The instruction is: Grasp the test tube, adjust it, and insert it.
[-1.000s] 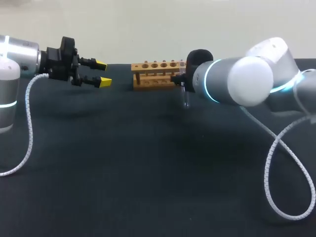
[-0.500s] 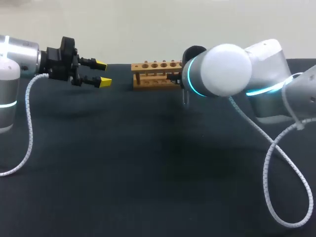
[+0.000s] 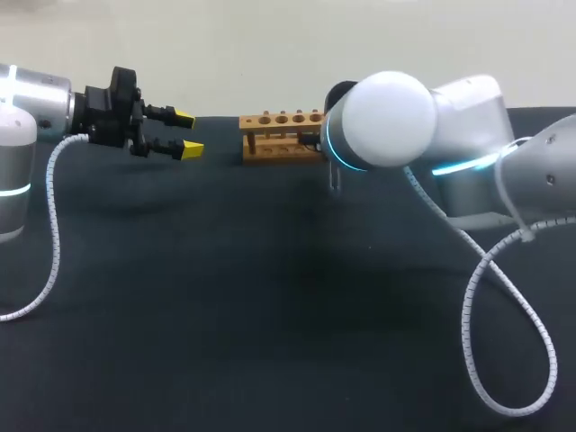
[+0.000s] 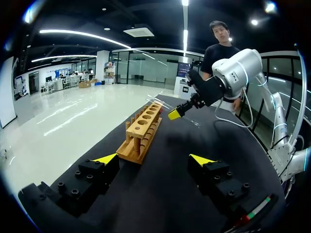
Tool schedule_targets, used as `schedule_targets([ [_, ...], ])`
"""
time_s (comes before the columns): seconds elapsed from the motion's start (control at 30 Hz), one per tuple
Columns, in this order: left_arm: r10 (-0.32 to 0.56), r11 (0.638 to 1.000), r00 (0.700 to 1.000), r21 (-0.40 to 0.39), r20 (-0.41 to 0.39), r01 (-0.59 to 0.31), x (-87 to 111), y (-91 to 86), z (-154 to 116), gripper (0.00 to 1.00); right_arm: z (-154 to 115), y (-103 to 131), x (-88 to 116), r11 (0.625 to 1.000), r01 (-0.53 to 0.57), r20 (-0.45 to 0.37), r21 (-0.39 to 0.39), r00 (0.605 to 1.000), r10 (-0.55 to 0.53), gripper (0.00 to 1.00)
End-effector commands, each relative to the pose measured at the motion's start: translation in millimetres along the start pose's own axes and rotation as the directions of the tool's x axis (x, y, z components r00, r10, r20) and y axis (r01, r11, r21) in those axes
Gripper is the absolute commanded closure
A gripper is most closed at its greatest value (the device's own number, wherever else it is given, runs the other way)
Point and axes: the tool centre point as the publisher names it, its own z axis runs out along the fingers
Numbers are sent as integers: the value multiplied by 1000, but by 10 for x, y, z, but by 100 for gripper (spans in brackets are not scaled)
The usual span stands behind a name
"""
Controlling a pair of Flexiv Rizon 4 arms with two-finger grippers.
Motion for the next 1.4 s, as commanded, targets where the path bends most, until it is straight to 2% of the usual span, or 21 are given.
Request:
schedule_targets([
  [0.03, 3, 1000, 1000, 1, 4, -3, 14, 6, 1, 0, 60, 0, 15, 1000, 4, -40, 3, 999, -4, 100],
  [0.23, 3, 1000, 1000, 1, 4, -3, 14, 6, 1, 0, 119, 1, 84, 1000, 13, -88, 16, 996, -12, 100],
  [0.87, 3, 1000, 1000, 1, 4, -3, 14, 6, 1, 0, 166, -24, 181, 1000, -7, -150, 7, 989, 8, 100],
  [1.07, 3, 1000, 1000, 1, 4, -3, 14, 6, 1, 0, 109, -34, 179, 1000, -23, -124, 13, 992, 25, 100],
  [1.4, 3, 1000, 1000, 1, 4, -3, 14, 6, 1, 0, -215, 30, 198, 996, -68, -1, 54, 998, 68, 100],
])
